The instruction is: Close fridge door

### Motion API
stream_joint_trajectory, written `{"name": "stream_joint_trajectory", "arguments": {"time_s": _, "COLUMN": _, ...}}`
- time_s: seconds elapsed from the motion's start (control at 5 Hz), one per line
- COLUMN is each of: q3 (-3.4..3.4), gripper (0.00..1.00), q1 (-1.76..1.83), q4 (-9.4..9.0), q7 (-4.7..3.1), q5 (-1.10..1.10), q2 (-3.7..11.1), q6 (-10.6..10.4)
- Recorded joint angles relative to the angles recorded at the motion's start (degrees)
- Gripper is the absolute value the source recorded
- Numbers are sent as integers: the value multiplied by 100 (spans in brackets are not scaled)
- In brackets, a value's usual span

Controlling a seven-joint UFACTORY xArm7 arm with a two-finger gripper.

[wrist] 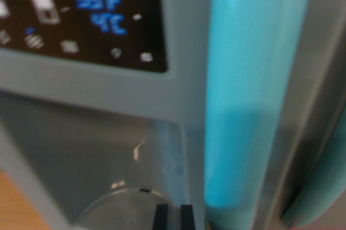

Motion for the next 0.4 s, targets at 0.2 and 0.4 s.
{"name": "stream_joint_trajectory", "arguments": {"time_s": 0.2, "q3": 0, "gripper": 100, "q1": 0, "q4": 0, "q7": 0, "q5": 0, "q2": 0, "q6": 0}}
{"name": "stream_joint_trajectory", "arguments": {"time_s": 0.4, "q3": -83, "gripper": 100, "q1": 0, "q4": 216, "q7": 0, "q5": 0, "q2": 217, "q6": 0}}
